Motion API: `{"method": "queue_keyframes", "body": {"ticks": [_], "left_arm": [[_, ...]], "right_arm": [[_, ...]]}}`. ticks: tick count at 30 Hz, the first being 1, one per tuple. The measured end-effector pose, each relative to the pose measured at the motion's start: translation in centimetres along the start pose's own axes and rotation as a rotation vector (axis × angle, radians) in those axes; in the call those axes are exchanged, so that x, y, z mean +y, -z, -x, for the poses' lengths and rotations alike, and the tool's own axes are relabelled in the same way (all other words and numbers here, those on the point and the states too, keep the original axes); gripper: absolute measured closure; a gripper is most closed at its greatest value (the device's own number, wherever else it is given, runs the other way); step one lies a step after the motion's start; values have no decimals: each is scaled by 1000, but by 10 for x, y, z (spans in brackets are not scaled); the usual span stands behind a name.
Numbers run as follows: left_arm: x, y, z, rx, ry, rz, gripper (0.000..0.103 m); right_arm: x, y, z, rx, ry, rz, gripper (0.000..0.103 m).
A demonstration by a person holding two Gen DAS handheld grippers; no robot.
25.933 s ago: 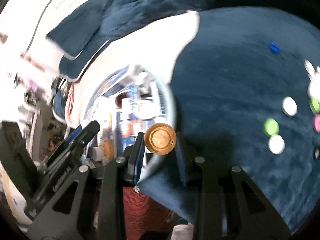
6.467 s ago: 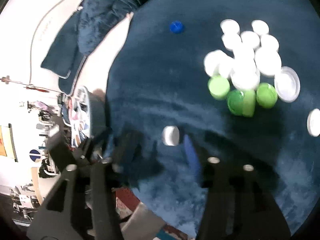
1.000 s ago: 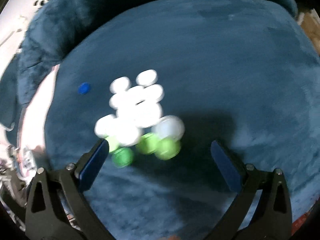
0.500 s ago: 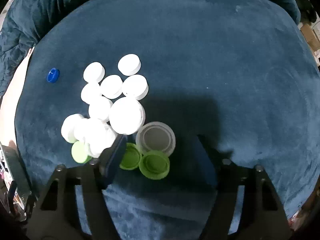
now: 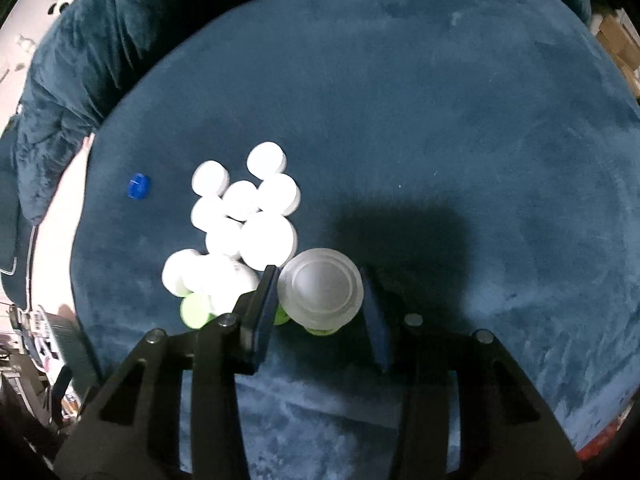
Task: Organize objects
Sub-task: 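Grasp a clear plastic cap with the right tool while the left tool grasps the blue cap, then carry both caps over the basket and open both tools to drop them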
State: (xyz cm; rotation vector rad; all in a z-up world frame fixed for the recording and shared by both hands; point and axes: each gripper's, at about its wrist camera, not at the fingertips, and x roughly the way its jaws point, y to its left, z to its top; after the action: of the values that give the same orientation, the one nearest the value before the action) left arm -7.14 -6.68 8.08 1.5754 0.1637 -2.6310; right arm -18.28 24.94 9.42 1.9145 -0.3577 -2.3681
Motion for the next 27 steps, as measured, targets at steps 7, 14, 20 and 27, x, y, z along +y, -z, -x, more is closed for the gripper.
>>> {"method": "queue_keyframes", "body": {"ticks": [7, 14, 20, 27], "left_arm": [[-30, -62, -31, -42, 77, 10, 1], [-50, -111, -89, -26, 85, -6, 5], [-62, -133, -136, -37, 33, -72, 17], [-74, -141, -164, -12, 47, -125, 73]], "right_arm": [[15, 12, 14, -22, -33, 32, 61], [19, -17, -3, -22, -75, -33, 61], [26, -26, -15, 5, -113, -55, 61], [38, -35, -23, 6, -113, -36, 61]]}}
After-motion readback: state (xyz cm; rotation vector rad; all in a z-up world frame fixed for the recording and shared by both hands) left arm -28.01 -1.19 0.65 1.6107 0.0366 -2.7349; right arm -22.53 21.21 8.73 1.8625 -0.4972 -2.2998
